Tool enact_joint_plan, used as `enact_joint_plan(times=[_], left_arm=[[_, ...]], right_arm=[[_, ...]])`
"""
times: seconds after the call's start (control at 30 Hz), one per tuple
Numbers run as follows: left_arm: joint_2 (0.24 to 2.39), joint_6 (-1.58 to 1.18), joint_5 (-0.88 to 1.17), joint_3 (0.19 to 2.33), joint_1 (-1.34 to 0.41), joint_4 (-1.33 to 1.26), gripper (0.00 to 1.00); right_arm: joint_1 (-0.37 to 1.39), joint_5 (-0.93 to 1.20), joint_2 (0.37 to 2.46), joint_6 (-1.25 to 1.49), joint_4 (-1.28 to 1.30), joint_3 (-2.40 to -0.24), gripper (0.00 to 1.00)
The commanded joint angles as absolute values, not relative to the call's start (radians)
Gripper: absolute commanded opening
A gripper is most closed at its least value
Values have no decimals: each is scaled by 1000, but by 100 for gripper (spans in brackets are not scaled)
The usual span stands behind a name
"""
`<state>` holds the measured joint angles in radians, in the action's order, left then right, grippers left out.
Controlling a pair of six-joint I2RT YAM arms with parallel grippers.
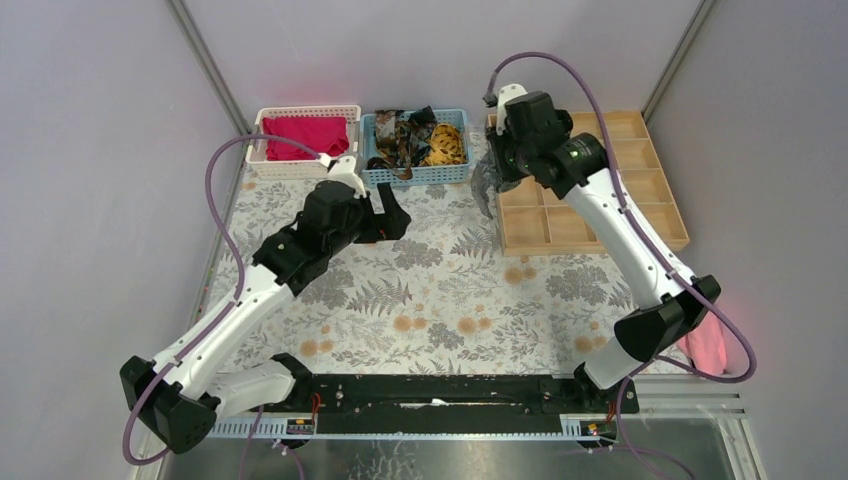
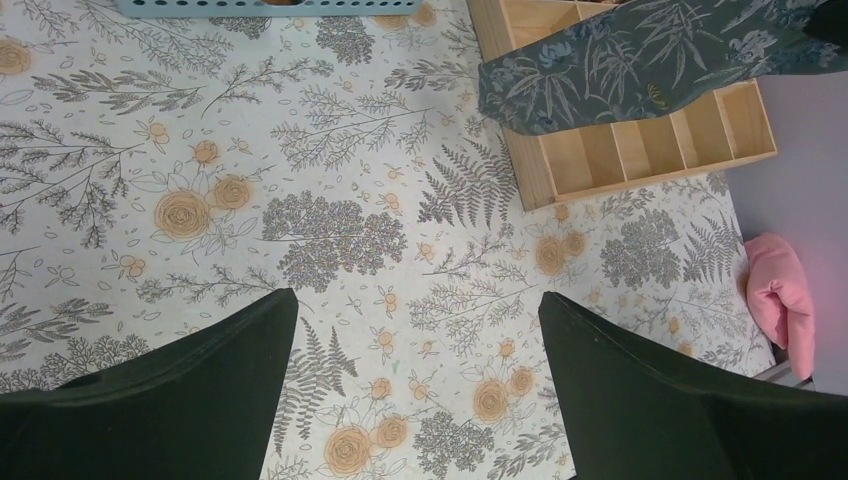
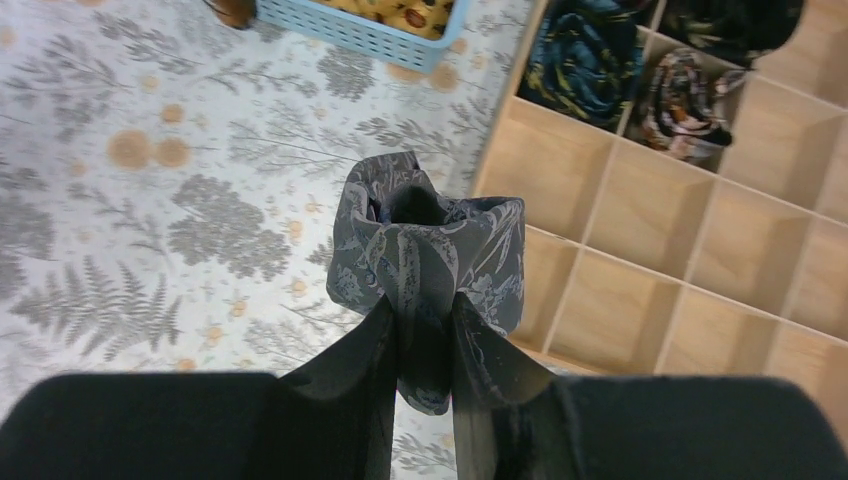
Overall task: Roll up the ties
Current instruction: Roll the tie at the center of the board.
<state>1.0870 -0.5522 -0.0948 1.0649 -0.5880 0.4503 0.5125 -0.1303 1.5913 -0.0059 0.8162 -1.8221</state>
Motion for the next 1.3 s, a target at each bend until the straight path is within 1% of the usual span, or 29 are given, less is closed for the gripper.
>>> enact_joint_plan(times=[0.0, 0.23, 0.37, 0.5, 0.57, 0.8, 1.0, 1.1, 1.27], left_arm=[[1068, -553, -114, 1035, -584, 444, 99], [1025, -554, -141, 956, -583, 452, 99], [981, -552, -151, 910, -584, 458, 99], [954, -551, -165, 878, -583, 465, 99], [953, -555, -159, 861, -583, 462, 99], [973, -588, -127, 762, -584, 370, 99], [1013, -559, -149, 726, -608, 266, 99], [1075, -529, -176, 729, -647, 223, 99], [1197, -475, -258, 772, -727, 172, 99]], right_arm=[[617, -375, 1676, -95, 867, -1852, 6], [758, -348, 1838, -90, 773, -1763, 6], [808, -216, 1907, -76, 707, -1732, 5], [811, -52, 1939, -69, 632, -1695, 5], [810, -6, 1945, -73, 592, -1679, 5], [766, 165, 1978, -85, 567, -1672, 5], [637, 451, 1983, -50, 483, -1600, 5], [584, 611, 2020, -43, 466, -1600, 5], [554, 737, 2115, -69, 513, -1658, 5]])
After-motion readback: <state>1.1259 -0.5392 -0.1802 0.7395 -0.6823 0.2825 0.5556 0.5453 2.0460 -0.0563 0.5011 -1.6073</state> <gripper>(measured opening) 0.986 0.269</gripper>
